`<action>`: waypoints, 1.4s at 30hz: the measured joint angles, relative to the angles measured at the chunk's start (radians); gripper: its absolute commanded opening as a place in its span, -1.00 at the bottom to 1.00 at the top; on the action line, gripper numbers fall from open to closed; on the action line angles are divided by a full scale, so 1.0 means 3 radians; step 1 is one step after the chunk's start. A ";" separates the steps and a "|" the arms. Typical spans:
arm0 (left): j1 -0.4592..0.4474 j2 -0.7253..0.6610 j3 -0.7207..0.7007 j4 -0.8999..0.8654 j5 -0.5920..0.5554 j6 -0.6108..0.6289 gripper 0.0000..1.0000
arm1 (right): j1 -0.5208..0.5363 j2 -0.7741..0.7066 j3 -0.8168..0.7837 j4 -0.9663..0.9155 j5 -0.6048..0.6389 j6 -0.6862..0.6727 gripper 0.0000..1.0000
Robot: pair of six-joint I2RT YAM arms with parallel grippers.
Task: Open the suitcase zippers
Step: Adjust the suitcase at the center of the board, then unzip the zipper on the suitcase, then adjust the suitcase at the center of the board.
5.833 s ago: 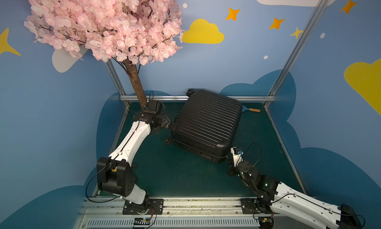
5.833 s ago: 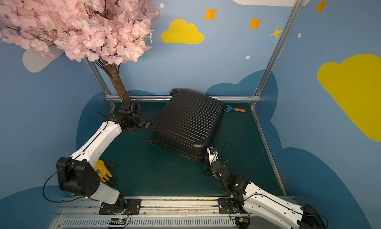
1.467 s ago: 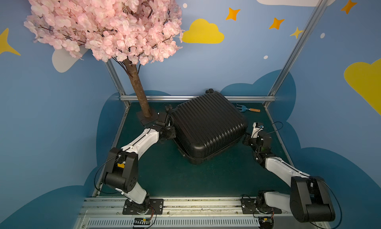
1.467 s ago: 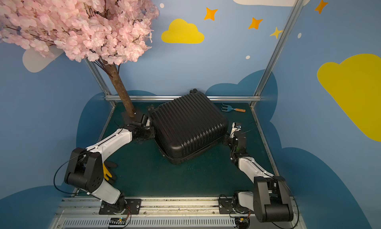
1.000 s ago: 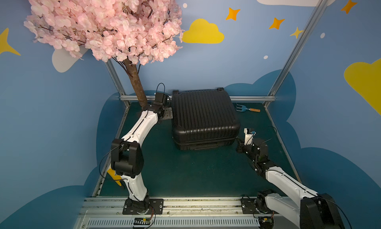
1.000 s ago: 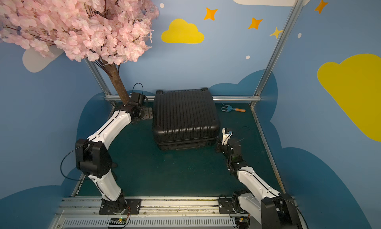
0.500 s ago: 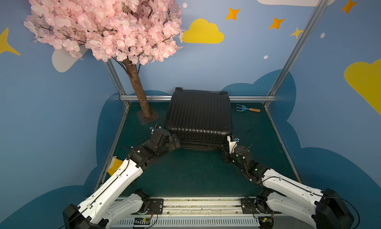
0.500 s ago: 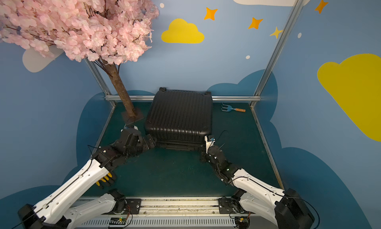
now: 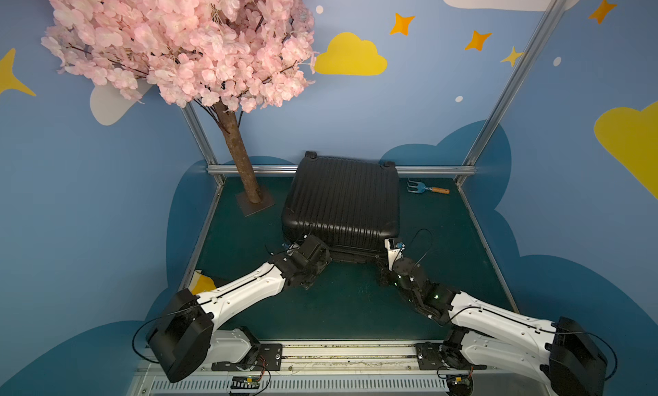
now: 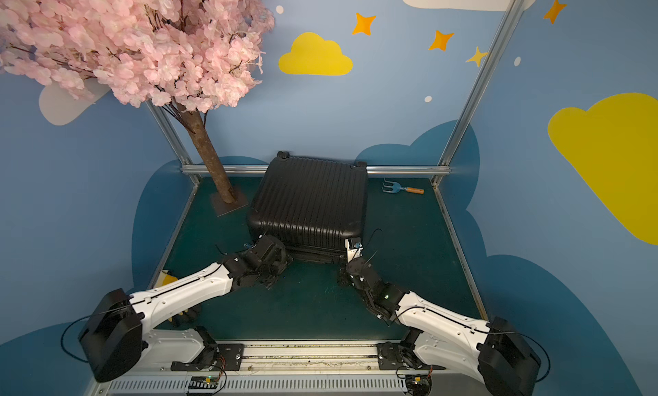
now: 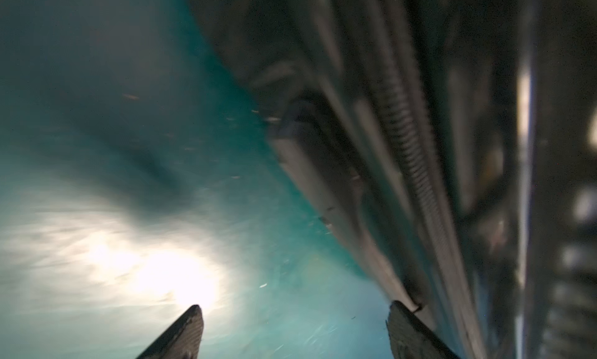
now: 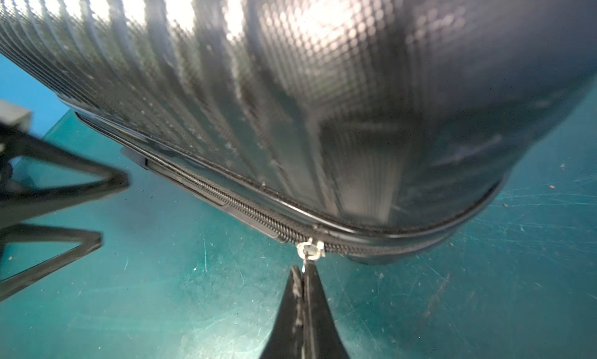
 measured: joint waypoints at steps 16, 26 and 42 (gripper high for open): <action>-0.0043 0.0500 -0.0038 0.0693 -0.0253 -0.0595 -0.43 | 0.0095 -0.0009 0.0006 -0.0036 0.0104 -0.0051 -1.00; 0.0384 0.0168 -0.0308 0.0666 -0.0205 -0.0580 -0.96 | 0.0117 -0.0249 -0.0014 -0.0379 0.0164 -0.0112 -1.00; 0.0638 -0.0121 -0.0319 0.0072 0.0111 0.0188 -0.96 | -0.0614 -0.0248 -0.0165 -0.0020 -0.0164 -0.0460 -1.00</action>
